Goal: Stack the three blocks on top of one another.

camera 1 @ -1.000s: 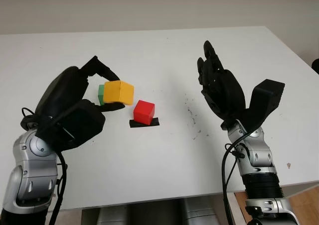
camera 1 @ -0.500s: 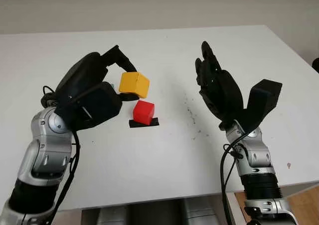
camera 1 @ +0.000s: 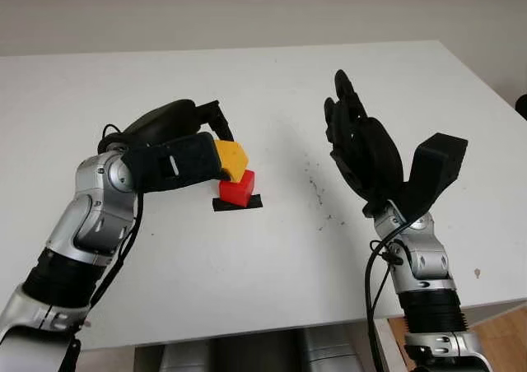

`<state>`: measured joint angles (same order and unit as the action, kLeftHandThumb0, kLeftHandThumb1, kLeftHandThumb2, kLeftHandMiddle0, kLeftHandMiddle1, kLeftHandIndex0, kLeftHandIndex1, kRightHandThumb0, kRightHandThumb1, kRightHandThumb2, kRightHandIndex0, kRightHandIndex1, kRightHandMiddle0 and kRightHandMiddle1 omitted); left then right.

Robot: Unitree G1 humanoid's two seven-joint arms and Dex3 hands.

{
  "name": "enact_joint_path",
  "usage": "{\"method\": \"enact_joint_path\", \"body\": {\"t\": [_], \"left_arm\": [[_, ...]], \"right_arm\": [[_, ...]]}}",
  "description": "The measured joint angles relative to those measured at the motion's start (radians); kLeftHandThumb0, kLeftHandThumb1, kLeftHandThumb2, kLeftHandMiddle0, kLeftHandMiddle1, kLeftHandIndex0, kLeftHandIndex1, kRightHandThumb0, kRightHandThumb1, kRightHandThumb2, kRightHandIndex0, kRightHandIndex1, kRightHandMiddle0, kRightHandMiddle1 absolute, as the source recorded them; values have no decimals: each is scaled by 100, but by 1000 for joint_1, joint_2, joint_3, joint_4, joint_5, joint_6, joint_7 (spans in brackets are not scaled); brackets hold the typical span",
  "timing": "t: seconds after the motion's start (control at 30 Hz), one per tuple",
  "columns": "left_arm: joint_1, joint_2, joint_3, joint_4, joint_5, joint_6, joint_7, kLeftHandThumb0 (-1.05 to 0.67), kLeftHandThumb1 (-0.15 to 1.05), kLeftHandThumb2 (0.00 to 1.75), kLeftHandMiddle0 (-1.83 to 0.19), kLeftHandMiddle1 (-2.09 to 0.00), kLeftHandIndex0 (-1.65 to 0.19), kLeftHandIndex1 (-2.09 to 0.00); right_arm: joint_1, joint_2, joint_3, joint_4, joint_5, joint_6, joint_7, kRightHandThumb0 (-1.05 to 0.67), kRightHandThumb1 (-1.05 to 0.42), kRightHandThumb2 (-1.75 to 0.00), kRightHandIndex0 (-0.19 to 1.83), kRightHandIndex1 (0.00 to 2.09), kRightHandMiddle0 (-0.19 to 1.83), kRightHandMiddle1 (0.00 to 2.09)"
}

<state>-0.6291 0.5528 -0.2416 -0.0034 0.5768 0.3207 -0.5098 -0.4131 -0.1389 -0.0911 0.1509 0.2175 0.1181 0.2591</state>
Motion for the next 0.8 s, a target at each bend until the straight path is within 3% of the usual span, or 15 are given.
{"method": "enact_joint_path", "body": {"t": [0.27,0.8], "left_arm": [[-46,17,-31,49,37,-59,-22,-36,93,5,-32,-6,-43,-149],[-58,-5,-41,48,57,-27,-55,-35,97,6,-26,-5,-36,-148]], "right_arm": [[2,0,0,-4,0,1,0,-75,-105,-71,-19,0,-19,0],[13,2,1,-5,1,1,-7,-75,-105,-70,-19,0,-19,0]]}}
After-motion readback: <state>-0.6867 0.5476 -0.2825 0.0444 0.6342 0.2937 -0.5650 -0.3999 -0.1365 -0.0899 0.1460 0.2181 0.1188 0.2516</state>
